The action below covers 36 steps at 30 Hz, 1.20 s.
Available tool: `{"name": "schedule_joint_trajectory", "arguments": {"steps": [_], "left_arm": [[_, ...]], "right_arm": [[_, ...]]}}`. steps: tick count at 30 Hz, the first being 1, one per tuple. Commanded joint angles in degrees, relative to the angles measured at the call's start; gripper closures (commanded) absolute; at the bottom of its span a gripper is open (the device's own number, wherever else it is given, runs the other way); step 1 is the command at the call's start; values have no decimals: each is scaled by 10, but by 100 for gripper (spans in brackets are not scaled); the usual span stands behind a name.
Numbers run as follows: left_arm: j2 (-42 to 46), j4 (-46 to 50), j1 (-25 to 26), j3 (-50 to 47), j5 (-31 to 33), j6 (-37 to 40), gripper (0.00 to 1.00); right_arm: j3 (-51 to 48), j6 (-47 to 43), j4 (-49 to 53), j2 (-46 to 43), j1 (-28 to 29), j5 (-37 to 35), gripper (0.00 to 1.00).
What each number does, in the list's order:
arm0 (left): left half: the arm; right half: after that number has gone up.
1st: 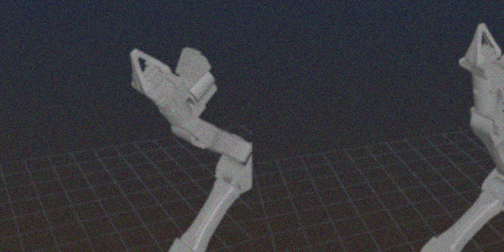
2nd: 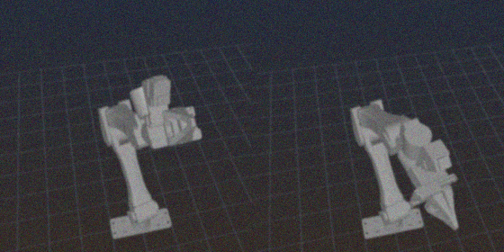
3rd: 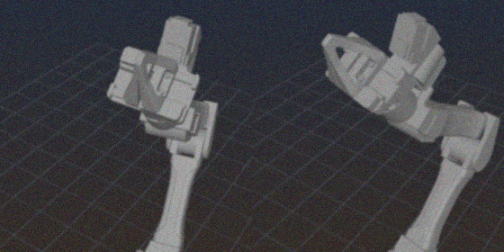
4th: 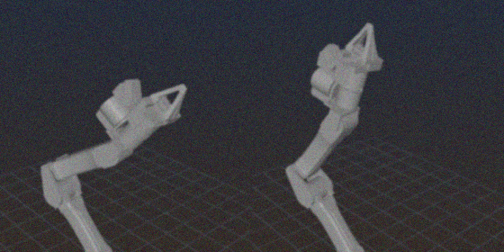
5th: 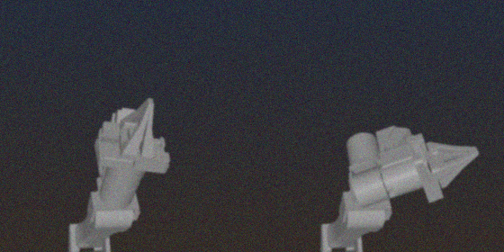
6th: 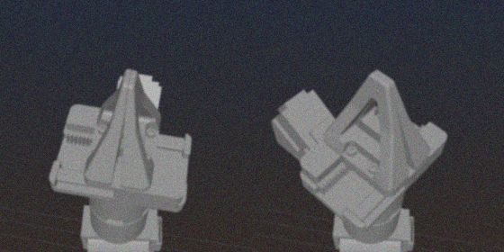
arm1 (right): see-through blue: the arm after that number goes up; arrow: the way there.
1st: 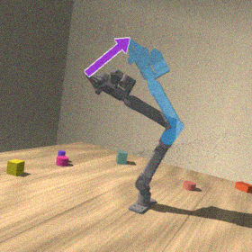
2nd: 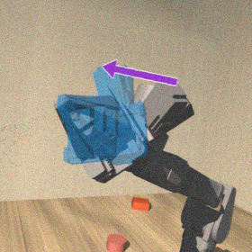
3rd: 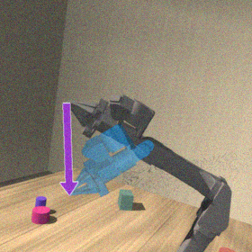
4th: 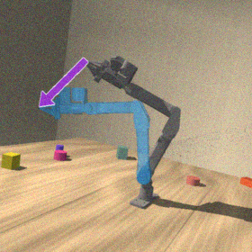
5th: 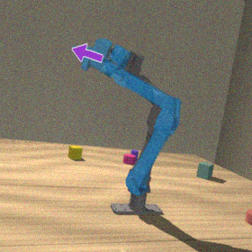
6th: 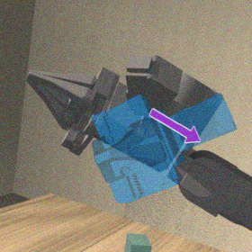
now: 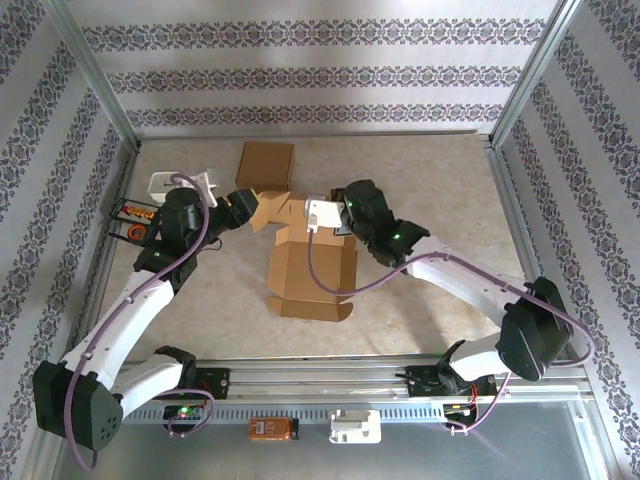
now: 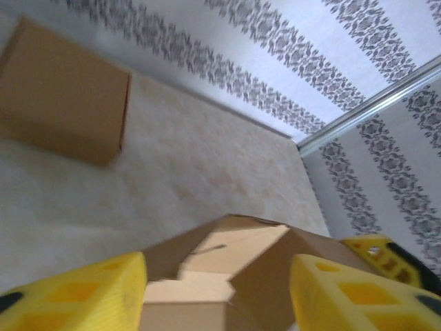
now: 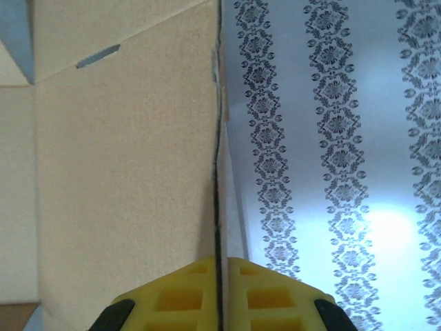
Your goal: Fold the paper box
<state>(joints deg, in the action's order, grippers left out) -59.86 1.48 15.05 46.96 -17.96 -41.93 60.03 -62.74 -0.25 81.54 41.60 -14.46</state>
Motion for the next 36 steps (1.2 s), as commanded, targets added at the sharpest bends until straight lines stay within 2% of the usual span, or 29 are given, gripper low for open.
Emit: {"name": "schedule_joint_trajectory", "arguments": {"steps": [1,4,6,9,13,15,18,23,26,32,36], "left_arm": [[-31,-41,10,-12,-71,-112,50],[-71,-72,20,-4,-101,-125,57],[-94,-70,30,1,-94,-130,68],[-121,-93,46,3,-112,-140,78],[-138,-111,57,-2,-131,-145,78],[-148,-153,62,-13,-136,-160,74],[-169,-194,71,-23,-133,-171,74],[-185,-189,73,-31,-116,-153,73],[-158,-160,73,-37,-94,-114,73],[-69,3,74,-54,20,55,69],[-62,33,81,-86,50,138,69]], "right_arm": [[-27,-63,-86,19,13,-83,92],[-33,-61,-96,24,20,-82,91],[-35,-48,-99,23,25,-77,91],[-38,-17,-99,30,28,-69,89],[-40,-2,-104,43,42,-85,88],[-45,8,-106,45,46,-85,88],[-50,24,-110,47,52,-81,88],[-54,36,-112,55,57,-80,87],[-59,22,-117,60,56,-98,86],[-72,14,-123,42,46,-107,85],[-77,6,-122,34,46,-105,85]]}}
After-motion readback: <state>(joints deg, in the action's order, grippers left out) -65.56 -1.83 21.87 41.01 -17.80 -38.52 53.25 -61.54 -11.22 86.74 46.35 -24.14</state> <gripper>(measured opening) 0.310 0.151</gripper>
